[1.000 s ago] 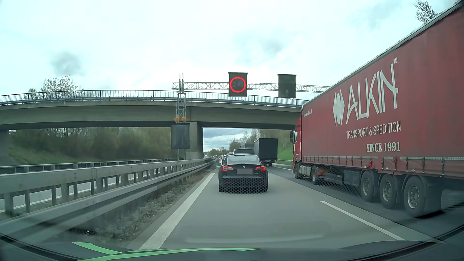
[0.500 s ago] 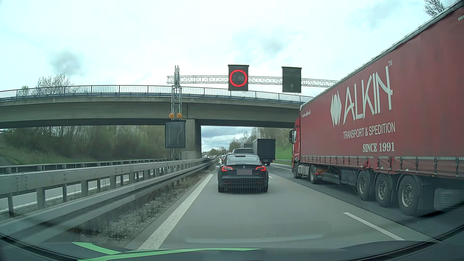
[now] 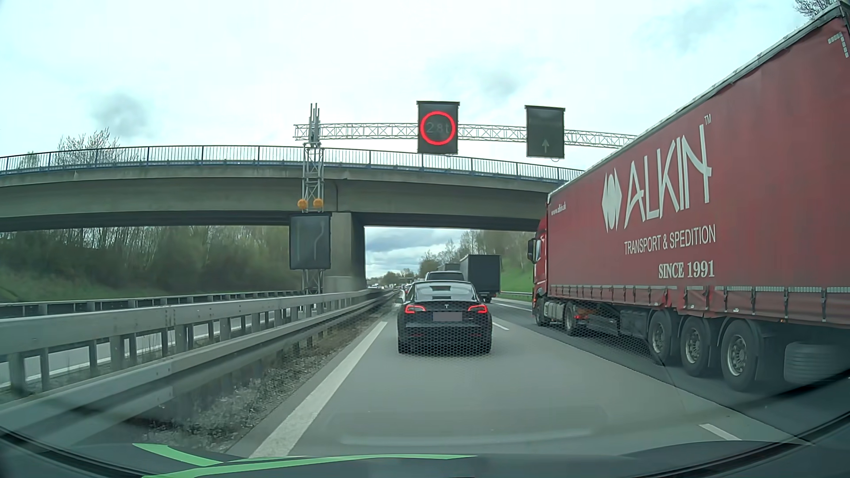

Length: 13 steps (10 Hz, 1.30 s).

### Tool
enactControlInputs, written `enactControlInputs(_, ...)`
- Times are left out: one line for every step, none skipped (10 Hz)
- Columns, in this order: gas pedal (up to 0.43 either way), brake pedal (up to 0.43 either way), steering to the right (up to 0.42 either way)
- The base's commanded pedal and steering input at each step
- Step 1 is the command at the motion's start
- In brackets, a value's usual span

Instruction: Follow the waypoints while adhering to traffic rules and regulations

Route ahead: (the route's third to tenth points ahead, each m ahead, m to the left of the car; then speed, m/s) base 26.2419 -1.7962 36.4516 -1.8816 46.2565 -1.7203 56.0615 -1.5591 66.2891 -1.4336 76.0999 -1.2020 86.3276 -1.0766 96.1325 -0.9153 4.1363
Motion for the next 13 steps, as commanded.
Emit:
enactControlInputs(0.000, 0.000, 0.000)
enactControlInputs(0.000, 0.000, 0.000)
enactControlInputs(0.000, 0.000, 0.000)
enactControlInputs(0.000, 0.000, 0.000)
enactControlInputs(0.000, 0.000, 0.000)
enactControlInputs(0.000, 0.000, 0.000)
enactControlInputs(0.000, 0.000, 0.000)
enactControlInputs(0.000, 0.000, 0.000)
enactControlInputs(0.000, 0.000, 0.000)
enactControlInputs(0.000, 0.000, 0.000)
enactControlInputs(0.000, 0.000, 0.000)
enactControlInputs(0.000, 0.000, 0.000)
enactControlInputs(0.000, 0.000, 0.000)
